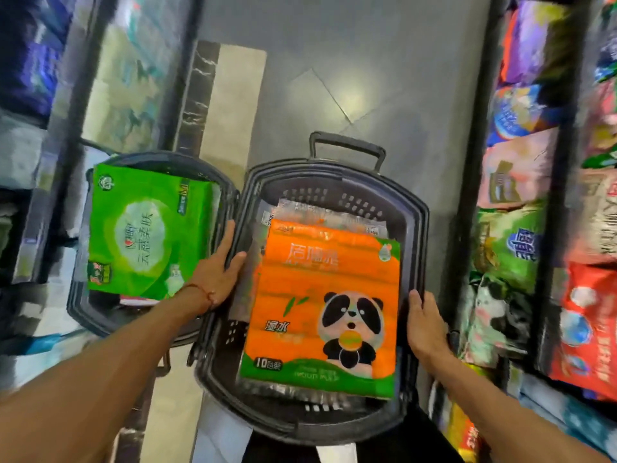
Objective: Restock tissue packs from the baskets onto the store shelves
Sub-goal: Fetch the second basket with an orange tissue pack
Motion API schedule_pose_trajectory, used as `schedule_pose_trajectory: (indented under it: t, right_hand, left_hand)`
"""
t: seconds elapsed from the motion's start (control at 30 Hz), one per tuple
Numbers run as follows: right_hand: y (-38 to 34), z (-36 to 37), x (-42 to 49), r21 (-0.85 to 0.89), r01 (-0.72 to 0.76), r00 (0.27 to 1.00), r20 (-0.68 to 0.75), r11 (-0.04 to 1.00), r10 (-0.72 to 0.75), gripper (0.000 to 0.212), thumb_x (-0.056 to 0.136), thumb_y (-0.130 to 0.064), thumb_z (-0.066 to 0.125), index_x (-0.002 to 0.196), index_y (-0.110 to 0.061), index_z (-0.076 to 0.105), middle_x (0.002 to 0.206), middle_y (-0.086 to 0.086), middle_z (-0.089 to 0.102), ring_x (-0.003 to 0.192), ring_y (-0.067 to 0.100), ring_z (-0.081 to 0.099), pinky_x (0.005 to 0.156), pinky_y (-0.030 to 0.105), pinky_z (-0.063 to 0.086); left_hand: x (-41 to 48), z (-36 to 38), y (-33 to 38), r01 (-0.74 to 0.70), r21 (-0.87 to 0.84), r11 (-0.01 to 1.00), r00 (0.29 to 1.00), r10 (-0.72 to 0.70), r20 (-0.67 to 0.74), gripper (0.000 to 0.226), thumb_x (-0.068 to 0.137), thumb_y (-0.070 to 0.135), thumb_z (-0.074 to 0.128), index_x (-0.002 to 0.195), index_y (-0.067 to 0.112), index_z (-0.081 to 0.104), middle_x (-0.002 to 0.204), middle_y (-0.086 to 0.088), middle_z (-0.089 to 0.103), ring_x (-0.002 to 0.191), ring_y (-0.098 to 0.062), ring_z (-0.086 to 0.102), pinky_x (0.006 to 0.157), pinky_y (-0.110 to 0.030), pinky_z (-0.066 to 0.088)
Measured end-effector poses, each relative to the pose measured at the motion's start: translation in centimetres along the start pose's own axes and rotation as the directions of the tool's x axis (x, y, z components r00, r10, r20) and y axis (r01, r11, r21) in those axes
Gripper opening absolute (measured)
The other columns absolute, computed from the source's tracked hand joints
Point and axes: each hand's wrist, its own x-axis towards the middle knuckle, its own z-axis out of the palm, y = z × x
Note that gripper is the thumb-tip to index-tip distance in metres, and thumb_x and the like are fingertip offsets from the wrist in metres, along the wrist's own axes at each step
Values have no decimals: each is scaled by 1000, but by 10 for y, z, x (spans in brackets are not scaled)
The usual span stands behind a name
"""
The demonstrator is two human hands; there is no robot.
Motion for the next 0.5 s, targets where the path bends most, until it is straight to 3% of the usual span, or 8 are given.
schedule_pose_trajectory:
  t: [0.1,0.2,0.4,0.5]
  right_hand:
    - [12,14,45,-50,12,999,34,999,-10,36,116,-35,32,106,-5,48,93,5,52,100,31,53,83,38,32]
    - [26,28,88,-83,25,997,77,996,-19,42,115,-38,31,114,-1,52,111,15,60,108,35,56,87,38,36]
    - [35,66,134,-99,18,996,93,995,-8,38,116,-37,29,115,-6,51,117,12,58,111,29,55,96,37,40]
    - [46,83,145,-83,20,995,100,996,-12,43,116,-40,29,119,-4,51,120,15,60,115,33,59,101,46,46]
  left_hand:
    - [36,28,-14,-3,40,999,999,1,44,74,108,43,39,158,43,-16,111,-36,67,81,-40,67,69,-37,46]
    - [72,49,-23,-8,65,998,998,4,70,74,109,43,35,157,43,-21,73,-23,65,59,-32,59,55,-33,40]
    - [114,83,-40,-7,63,998,998,3,61,74,111,34,33,156,42,-25,59,-11,53,53,-29,53,51,-29,33]
    - [120,94,-50,5,43,999,998,-8,59,75,111,30,34,156,39,-26,59,-14,53,50,-30,51,50,-29,30]
